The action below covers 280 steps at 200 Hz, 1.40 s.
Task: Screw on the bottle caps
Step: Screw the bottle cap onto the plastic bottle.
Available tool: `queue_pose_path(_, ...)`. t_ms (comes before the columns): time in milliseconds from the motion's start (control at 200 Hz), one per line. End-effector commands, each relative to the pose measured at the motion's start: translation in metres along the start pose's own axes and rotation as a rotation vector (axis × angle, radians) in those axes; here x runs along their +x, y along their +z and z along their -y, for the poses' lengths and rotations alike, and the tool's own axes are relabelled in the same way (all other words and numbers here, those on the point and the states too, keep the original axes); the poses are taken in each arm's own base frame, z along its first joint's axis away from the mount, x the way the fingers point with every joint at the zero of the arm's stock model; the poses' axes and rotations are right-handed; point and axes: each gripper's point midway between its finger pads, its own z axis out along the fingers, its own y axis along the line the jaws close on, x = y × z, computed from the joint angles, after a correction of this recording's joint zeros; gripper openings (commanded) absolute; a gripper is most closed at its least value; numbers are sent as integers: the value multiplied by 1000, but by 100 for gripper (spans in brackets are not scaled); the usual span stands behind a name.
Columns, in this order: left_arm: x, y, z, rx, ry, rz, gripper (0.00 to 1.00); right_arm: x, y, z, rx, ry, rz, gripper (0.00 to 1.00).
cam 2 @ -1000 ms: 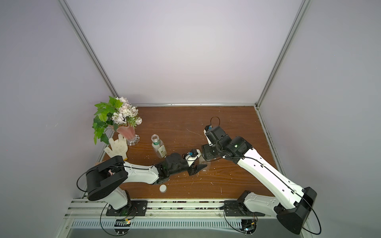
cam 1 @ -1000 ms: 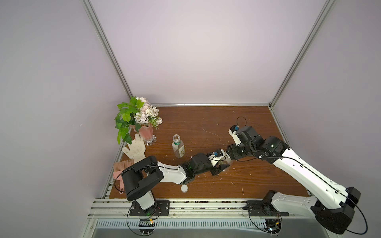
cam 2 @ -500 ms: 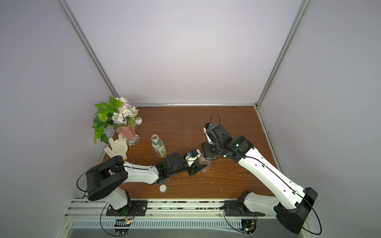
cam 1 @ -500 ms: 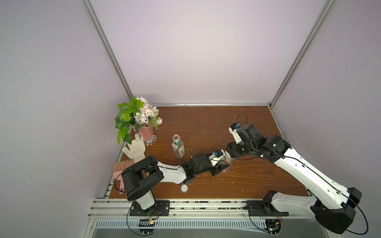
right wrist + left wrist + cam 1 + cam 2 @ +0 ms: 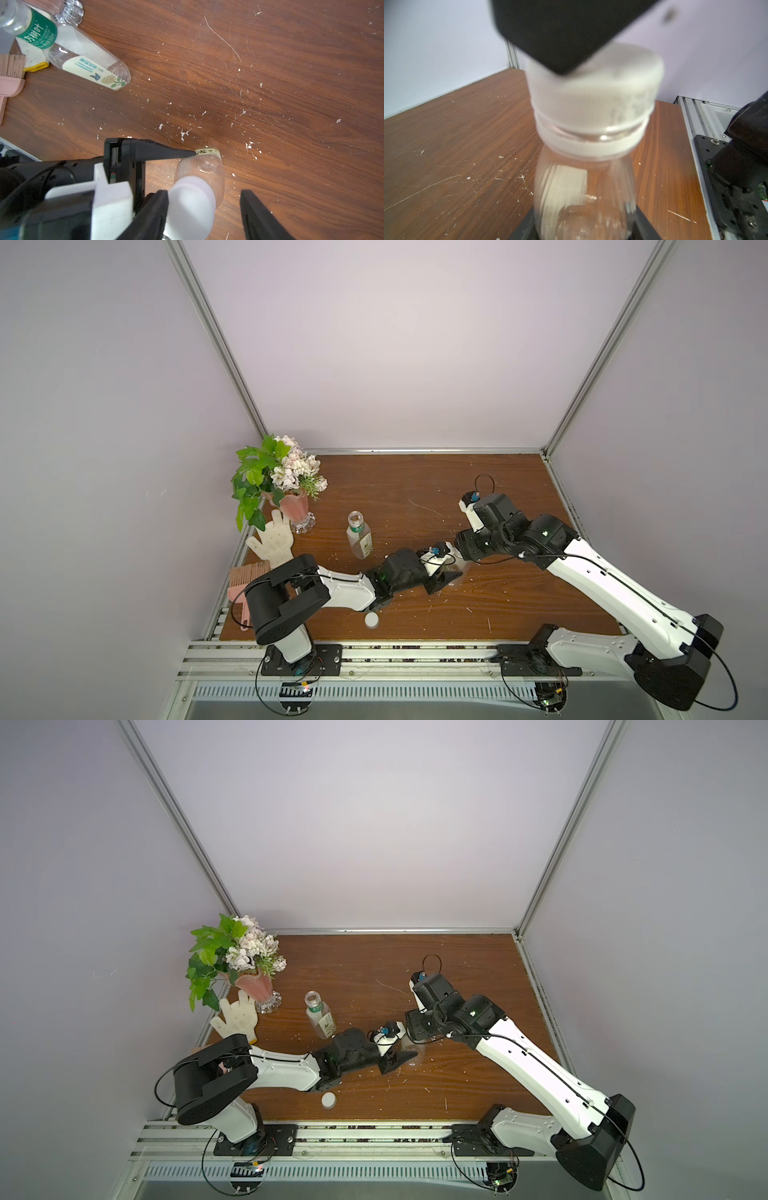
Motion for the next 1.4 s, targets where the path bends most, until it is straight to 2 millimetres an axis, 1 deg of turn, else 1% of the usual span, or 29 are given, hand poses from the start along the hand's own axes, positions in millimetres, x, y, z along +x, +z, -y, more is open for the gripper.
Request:
queue_pose_path(0, -8, 3, 5, 23, 13, 19, 54, -5, -10, -2, -17, -14, 10, 61)
queue_pose_path(90, -8, 3, 5, 22, 15, 18, 54, -9, -18, -3, -30, -18, 29, 62)
queue_pose_path(380, -5, -1, 5, 23, 22, 9, 53, -9, -32, -8, -73, -72, 51, 62)
queue_pose_path(550, -4, -7, 8, 35, 37, -6, 52, -7, -40, -2, -51, -133, 73, 64)
queue_pose_path(656, -2, -11, 8, 37, 43, -14, 52, -5, -43, -5, -81, -179, 93, 64)
queue_pose_path(756, -1, -15, 7, 41, 43, -17, 52, -5, -47, -10, -119, -224, 146, 64)
queue_pose_path(836, 3, -18, 6, 45, 38, -24, 52, -1, -49, -24, -210, -296, 194, 61)
queue_pose_path(876, 3, -19, 6, 48, 36, -24, 52, -1, -51, -27, -232, -307, 220, 61)
queue_pose_path(951, 5, -22, 7, 58, 33, -27, 52, 2, -47, -29, -245, -323, 223, 61)
queue_pose_path(1166, 11, -28, 7, 80, 28, -38, 52, 14, -29, -30, -241, -352, 120, 60)
queue_pose_path(1396, 12, -29, 7, 94, 23, -43, 52, 19, -24, -36, -271, -381, 87, 60)
